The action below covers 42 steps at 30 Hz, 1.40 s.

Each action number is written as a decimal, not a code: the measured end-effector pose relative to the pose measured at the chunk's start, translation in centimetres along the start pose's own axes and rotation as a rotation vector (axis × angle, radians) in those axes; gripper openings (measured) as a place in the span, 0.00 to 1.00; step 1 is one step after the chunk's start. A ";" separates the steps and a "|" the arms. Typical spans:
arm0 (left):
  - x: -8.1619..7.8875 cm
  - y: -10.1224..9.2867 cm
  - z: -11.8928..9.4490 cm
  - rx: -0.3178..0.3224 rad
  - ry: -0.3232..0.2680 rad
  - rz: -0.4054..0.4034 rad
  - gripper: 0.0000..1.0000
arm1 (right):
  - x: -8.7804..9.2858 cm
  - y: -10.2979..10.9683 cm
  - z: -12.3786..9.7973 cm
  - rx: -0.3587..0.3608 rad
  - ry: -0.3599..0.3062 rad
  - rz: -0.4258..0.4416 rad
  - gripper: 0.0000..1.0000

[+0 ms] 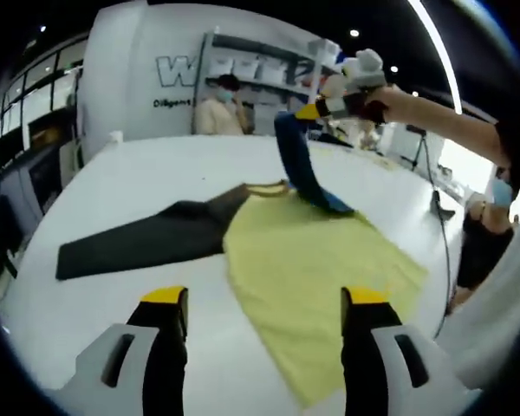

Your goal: Fold the garment on the visible template until the final outline fits inside the template.

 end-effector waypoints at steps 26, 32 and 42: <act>3.1 4.0 -4.5 -0.143 0.025 -0.072 0.66 | 7.5 6.1 10.2 -0.061 0.232 0.122 0.00; 3.3 5.2 -6.0 -0.191 0.028 -0.072 0.66 | 7.0 7.7 10.8 -0.099 0.233 0.106 0.00; 3.5 6.7 -6.6 -0.222 0.031 -0.086 0.66 | 6.6 7.3 10.7 -0.105 0.236 0.091 0.01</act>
Point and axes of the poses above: the point that each gripper's makers call its tool centre point, and the gripper's own axes: z roughly forward along the fingers, y roughly to its left, x roughly out of its underside, the point moved 7 cm from there along -z, roughly backward along the fingers, and after that the axes turned 14 degrees about z, right-handed, at the moved point
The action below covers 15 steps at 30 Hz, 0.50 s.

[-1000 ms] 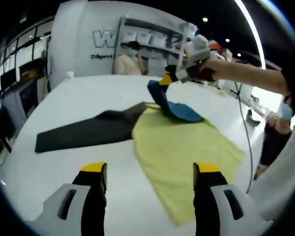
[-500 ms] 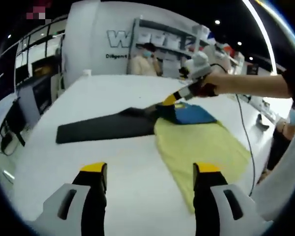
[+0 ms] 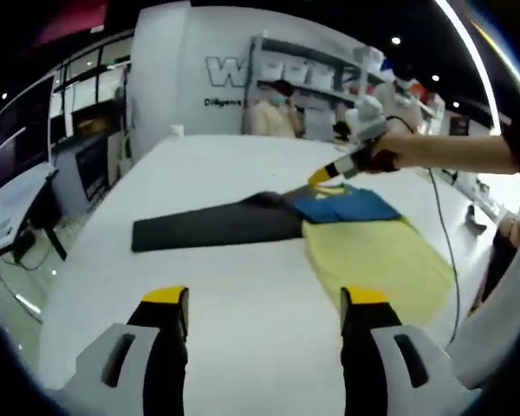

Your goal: Fold the garment on the visible template until the final outline fits inside the template.

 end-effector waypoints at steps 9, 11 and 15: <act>-1.0 0.6 1.6 0.000 -0.002 -0.001 0.67 | 0.3 -0.1 -3.5 -0.021 -0.035 -0.028 0.13; -1.6 0.7 2.1 0.004 -0.009 0.001 0.66 | -0.1 -0.8 -4.0 -0.020 -0.053 -0.045 0.16; -2.1 1.7 2.9 -0.046 0.002 -0.007 0.69 | -0.2 -1.6 -5.8 -0.016 -0.089 -0.066 0.23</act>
Point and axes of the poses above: the point that each gripper's makers call its tool centre point, and the gripper's own axes: z roughly forward along the fingers, y roughly to its left, x roughly out of its underside, the point moved 7 cm from there along -z, roughly backward along the fingers, and after that the axes turned 14 degrees about z, right-handed, at the moved point
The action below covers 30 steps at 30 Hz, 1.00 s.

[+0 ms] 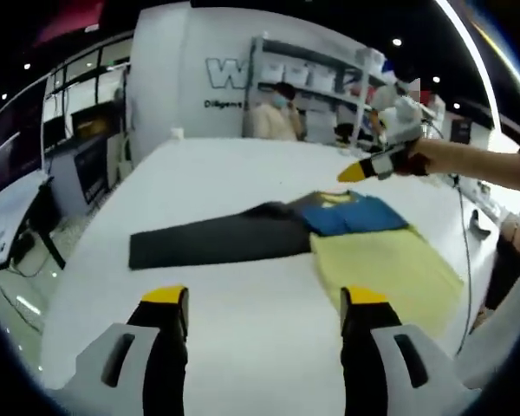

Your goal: Fold the garment on the visible template until the final outline fits inside the template.

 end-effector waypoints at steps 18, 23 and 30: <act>-3.1 6.0 3.8 -0.072 0.012 0.005 0.74 | 4.1 -1.4 -11.9 0.140 -0.138 -0.065 0.65; -4.2 6.9 4.8 -0.079 0.007 0.018 0.74 | 7.1 -2.1 -15.1 0.192 -0.124 -0.036 0.67; -4.6 8.1 6.1 -0.080 0.018 0.024 0.74 | 10.0 -1.3 -17.6 0.226 -0.144 0.040 0.71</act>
Point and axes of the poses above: the point that each gripper's makers call its tool centre point, and the gripper's own axes: z roughly forward along the fingers, y roughly to its left, x roughly out of its underside, the point moved 7 cm from there along -z, roughly backward along the fingers, and after that the axes turned 14 degrees about z, right-handed, at the moved point
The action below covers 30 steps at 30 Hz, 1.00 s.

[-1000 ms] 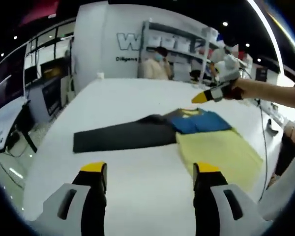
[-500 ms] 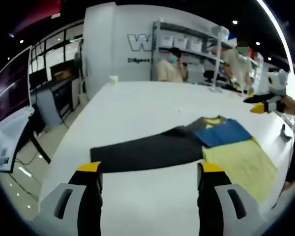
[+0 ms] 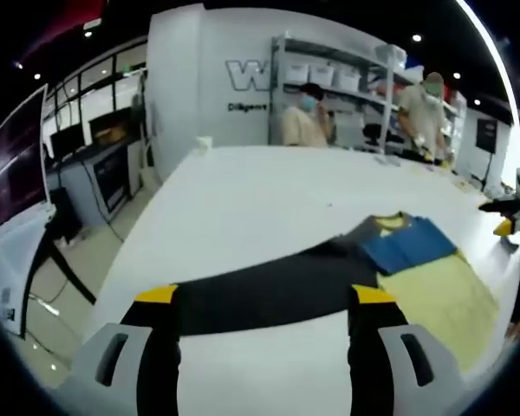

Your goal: Fold the garment on the visible template until the final outline fits inside the template.

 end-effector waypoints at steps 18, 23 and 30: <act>5.5 3.6 4.6 -0.168 0.130 -0.038 0.63 | 3.2 -0.1 -7.7 0.100 -0.003 0.036 0.79; 7.0 4.1 5.7 -0.184 0.143 -0.090 0.57 | 4.4 -0.3 -9.3 0.148 0.002 0.037 0.80; 8.0 4.3 6.2 -0.216 0.169 -0.088 0.51 | 6.0 -1.1 -11.3 0.215 0.035 0.035 0.72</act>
Point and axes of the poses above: the point that each gripper's makers call its tool centre point, and the gripper's own axes: z roughly forward along the fingers, y roughly to its left, x roughly out of its underside, the point moved 7 cm from there along -z, roughly backward along the fingers, and after that the axes turned 14 degrees about z, right-handed, at the moved point
